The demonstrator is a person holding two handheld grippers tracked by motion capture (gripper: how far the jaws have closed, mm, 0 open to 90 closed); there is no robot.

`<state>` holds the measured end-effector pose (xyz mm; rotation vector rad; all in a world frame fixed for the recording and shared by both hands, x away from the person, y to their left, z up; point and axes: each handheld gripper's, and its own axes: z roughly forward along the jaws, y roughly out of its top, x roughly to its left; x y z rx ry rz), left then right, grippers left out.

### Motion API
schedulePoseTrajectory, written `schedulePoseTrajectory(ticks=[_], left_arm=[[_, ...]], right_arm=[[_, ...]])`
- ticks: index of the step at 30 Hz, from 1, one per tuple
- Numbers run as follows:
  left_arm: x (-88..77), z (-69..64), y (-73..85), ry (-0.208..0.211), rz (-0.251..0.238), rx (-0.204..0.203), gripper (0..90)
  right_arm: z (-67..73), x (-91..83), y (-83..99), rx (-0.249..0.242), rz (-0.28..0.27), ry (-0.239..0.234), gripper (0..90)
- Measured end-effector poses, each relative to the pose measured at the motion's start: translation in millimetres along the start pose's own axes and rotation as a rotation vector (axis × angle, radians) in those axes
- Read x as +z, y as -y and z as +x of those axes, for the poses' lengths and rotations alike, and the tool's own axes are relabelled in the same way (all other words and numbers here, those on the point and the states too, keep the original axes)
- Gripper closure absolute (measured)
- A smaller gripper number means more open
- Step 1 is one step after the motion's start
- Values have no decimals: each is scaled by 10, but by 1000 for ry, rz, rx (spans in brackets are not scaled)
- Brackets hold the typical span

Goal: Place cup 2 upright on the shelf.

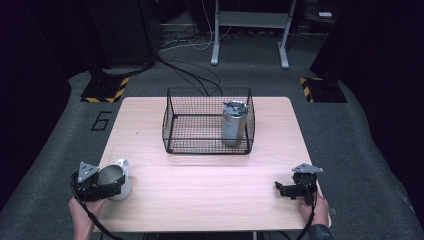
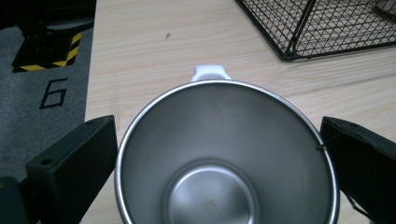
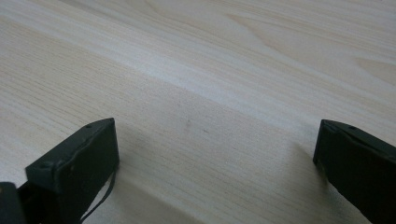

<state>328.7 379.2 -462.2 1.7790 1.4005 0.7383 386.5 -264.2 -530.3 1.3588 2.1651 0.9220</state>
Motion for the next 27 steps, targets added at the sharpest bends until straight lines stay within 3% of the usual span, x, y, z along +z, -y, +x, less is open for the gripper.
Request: schedulePoseTrajectory(ticks=[14, 22, 27], left_arm=[[103, -17, 100, -1, -4, 13, 51], [107, -49, 58, -4, 1, 50, 57], [65, -64, 4, 23, -21, 31, 58]], right_arm=[[0, 0, 0, 0, 0, 0, 0], [1, 0, -1, 2, 0, 0, 0], [0, 0, 0, 0, 0, 0, 0]])
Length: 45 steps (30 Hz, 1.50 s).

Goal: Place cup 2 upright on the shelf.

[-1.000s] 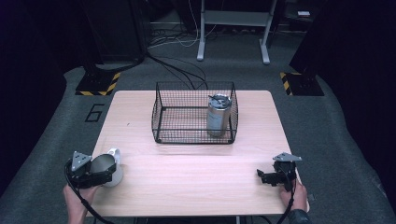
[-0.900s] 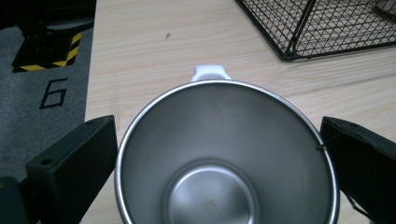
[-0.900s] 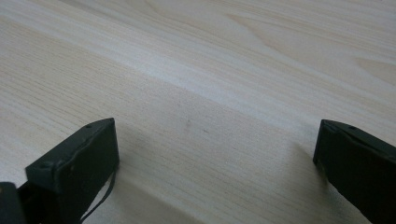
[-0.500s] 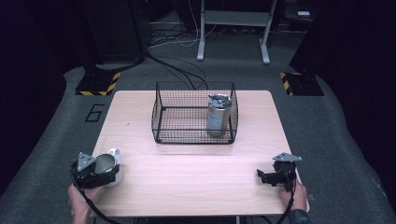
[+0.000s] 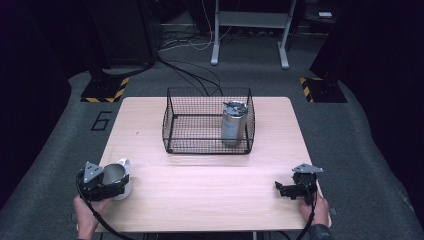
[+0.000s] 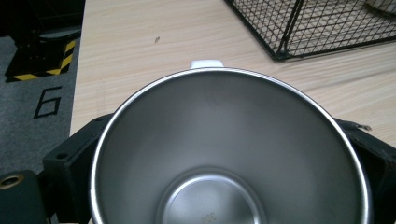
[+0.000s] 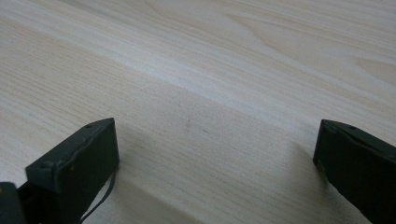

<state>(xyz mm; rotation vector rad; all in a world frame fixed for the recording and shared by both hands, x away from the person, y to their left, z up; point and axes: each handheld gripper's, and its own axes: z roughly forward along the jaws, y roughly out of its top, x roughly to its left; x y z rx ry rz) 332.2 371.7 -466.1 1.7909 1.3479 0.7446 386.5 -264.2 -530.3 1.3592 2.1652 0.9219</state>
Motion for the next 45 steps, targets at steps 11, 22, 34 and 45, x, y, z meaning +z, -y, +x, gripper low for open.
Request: schedulePoseTrajectory(ticks=[11, 22, 34, 45], left_arm=[[-51, -175, -190, 48, -26, 55, 58], [2, -322, -317, 91, -35, 82, 58], [64, -482, -441, 132, -39, 124, 58], [105, -595, -515, 157, -41, 152, 58]], right_arm=[[0, 0, 0, 0, 0, 0, 0], [0, 0, 0, 0, 0, 0, 0], [0, 0, 0, 0, 0, 0, 0], [0, 0, 0, 0, 0, 0, 0]])
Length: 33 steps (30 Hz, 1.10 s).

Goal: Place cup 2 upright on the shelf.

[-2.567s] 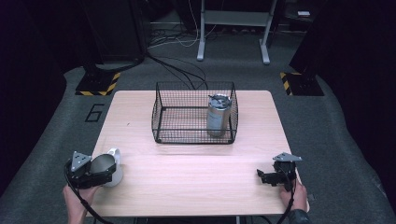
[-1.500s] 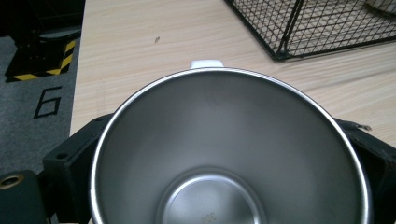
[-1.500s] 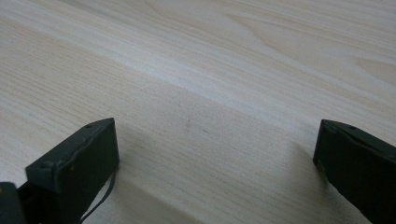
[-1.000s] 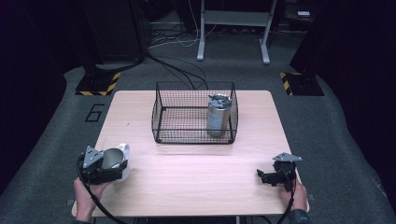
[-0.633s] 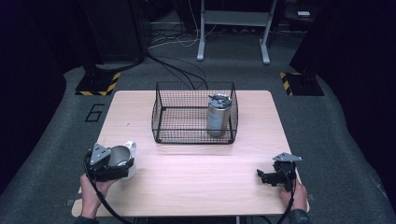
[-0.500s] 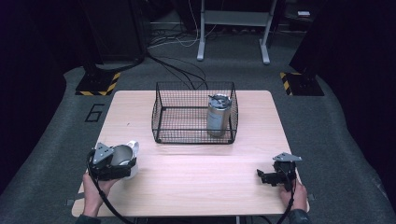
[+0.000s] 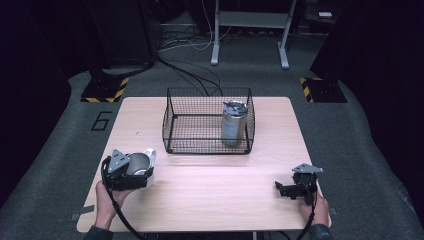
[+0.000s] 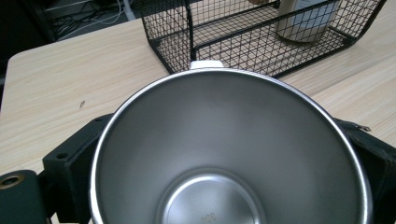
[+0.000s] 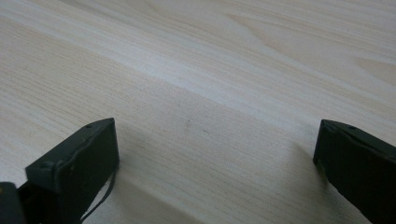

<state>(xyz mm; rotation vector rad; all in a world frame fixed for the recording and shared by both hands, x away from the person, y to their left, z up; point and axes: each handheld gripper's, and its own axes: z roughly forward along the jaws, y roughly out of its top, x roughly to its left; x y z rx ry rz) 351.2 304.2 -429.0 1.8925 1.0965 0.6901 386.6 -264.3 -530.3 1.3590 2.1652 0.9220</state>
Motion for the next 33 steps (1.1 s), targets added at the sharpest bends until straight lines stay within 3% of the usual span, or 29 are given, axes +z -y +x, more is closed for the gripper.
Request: schedulePoseTrajectory(ticks=[33], left_arm=[[218, -215, -246, 76, 4, 69, 58]], right_arm=[[0, 0, 0, 0, 0, 0, 0]])
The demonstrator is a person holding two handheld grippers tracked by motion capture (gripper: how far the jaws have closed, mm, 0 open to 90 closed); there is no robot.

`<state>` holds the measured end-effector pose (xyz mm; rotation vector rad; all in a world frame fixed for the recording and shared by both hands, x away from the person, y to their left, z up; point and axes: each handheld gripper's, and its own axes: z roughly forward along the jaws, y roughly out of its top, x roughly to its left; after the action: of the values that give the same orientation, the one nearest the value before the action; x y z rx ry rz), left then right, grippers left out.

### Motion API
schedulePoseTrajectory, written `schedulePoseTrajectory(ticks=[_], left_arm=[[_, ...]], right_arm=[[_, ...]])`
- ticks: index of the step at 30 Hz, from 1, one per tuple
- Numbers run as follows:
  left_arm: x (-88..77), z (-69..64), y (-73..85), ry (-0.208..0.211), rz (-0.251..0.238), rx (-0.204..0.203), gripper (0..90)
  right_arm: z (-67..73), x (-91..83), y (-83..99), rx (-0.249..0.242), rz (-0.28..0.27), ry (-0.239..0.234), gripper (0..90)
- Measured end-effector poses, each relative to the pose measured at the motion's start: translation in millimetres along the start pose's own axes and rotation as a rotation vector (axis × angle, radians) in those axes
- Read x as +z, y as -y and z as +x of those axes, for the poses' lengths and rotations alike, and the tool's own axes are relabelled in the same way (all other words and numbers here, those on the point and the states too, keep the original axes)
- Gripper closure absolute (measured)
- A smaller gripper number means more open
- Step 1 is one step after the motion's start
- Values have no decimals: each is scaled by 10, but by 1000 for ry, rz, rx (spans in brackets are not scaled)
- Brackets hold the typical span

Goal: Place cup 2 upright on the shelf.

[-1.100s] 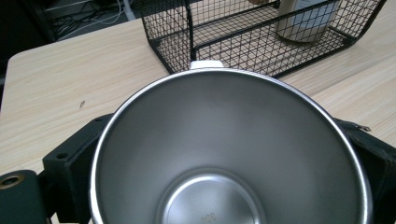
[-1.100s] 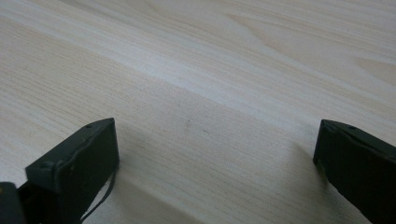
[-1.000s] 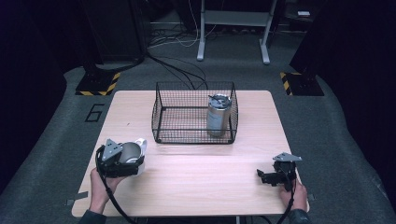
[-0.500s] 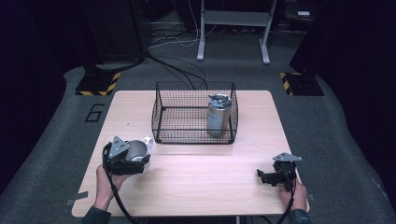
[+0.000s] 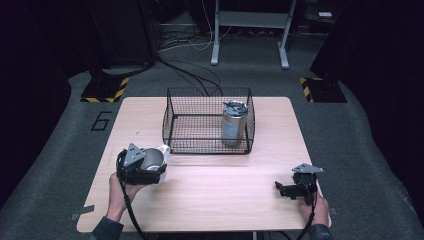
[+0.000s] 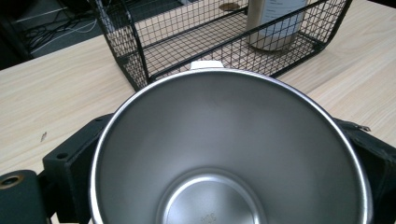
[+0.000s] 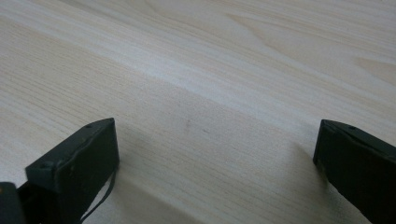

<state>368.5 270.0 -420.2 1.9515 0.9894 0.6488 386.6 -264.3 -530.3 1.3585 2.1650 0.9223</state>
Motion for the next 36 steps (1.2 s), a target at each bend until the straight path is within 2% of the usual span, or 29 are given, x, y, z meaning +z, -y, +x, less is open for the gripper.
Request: schedulePoseTrajectory(ticks=[12, 36], left_arm=[[96, -70, -109, 32, 2, 30, 58], [230, -200, -331, 97, -8, 64, 58]], right_arm=[[0, 0, 0, 0, 0, 0, 0], [0, 0, 0, 0, 0, 0, 0]])
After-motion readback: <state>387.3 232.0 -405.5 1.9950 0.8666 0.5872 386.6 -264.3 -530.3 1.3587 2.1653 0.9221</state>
